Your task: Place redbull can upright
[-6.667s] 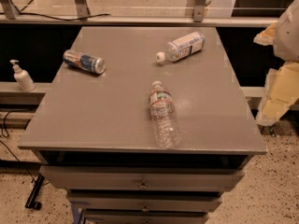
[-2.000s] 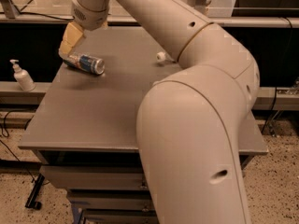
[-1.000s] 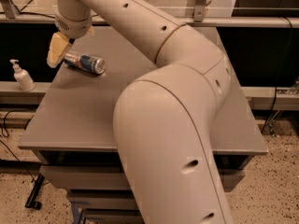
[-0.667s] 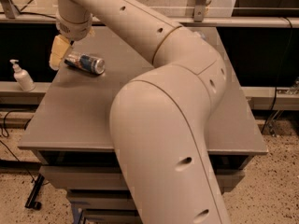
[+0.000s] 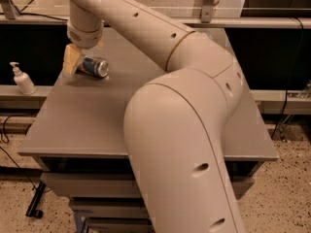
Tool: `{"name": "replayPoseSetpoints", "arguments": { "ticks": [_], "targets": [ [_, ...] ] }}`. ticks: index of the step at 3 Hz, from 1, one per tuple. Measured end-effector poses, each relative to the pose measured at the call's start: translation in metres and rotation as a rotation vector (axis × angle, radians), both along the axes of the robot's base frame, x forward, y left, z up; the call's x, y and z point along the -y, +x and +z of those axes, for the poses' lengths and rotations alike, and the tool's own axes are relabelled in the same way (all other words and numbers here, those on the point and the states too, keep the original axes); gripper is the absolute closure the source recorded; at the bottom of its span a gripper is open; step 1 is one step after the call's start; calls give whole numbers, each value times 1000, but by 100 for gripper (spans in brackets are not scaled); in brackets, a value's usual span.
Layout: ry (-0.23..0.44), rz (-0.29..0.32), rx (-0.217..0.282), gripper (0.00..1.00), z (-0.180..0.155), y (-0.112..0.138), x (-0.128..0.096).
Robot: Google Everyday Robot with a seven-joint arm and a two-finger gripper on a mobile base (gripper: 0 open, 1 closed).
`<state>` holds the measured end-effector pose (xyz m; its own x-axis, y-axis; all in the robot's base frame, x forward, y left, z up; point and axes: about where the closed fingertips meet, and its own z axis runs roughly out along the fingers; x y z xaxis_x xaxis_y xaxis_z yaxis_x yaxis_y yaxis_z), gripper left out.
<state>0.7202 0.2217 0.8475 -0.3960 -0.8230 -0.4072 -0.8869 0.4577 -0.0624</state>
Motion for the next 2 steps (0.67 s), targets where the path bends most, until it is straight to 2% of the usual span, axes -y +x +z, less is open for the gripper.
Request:
{"name": "replayPoseSetpoints", "arguments": {
  "ticks": [2],
  "targets": [
    [24,-23,-29,64,-2,1,0]
  ]
}}
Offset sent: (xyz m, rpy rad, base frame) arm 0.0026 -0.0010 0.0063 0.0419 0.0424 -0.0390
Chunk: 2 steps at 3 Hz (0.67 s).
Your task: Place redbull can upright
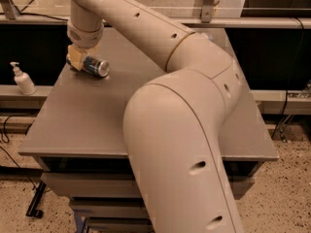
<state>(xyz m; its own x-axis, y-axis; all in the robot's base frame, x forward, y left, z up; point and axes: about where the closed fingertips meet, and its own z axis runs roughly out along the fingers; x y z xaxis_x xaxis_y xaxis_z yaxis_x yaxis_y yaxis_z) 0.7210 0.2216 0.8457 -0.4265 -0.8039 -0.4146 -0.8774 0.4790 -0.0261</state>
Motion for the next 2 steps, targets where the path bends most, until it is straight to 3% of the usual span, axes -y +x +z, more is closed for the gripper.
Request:
{"name": "replayPoseSetpoints", "arguments": {
  "ticks": [1,2],
  "targets": [
    [12,-4,-10,88,2,-2,-2],
    [76,-18,45,100,27,-1,11]
  ]
}}
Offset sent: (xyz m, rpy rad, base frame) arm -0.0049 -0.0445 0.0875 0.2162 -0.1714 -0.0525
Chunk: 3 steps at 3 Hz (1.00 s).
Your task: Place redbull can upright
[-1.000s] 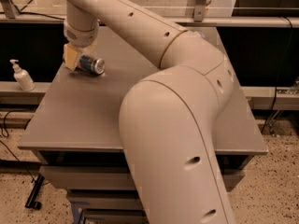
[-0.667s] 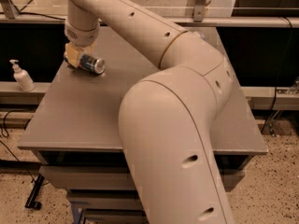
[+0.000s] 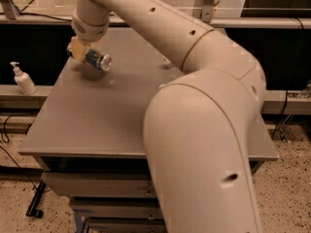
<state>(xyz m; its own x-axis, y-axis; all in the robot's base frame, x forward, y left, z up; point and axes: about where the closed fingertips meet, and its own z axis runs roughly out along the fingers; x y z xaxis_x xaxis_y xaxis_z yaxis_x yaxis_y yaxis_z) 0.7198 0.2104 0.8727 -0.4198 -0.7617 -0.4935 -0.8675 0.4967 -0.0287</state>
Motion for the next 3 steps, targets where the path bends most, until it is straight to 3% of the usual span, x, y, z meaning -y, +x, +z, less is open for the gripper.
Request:
{"name": "replayPoseSetpoints", "arguments": {
  "ticks": [1,2,3],
  "targets": [
    [108,25,139,100,48,-16,34],
    [228,136,199,100,51,-57,35],
    [303,171,261,100,61,-66,37]
  ]
}}
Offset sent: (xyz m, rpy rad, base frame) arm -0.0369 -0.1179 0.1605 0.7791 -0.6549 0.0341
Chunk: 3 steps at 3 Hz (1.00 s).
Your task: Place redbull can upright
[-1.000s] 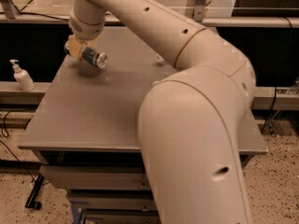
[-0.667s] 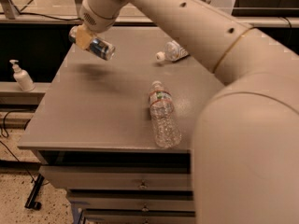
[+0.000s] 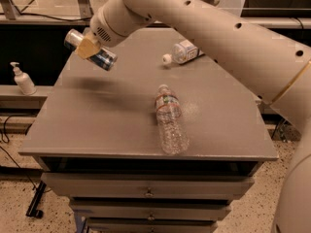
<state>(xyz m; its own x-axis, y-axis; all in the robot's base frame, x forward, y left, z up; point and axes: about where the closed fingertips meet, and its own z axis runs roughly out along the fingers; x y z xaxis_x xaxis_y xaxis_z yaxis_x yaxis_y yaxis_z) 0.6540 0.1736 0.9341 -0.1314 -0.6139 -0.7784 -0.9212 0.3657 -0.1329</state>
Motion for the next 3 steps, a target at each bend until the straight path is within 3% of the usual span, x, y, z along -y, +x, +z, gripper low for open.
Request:
{"name": "replayPoseSetpoints", "arguments": {
  "ticks": [1,2,3],
  "targets": [
    [-11,19,14,100,4,-2,1],
    [63,51,29,100,0,-10,5],
    [227,40,88,100,5,-12,22]
  ]
}}
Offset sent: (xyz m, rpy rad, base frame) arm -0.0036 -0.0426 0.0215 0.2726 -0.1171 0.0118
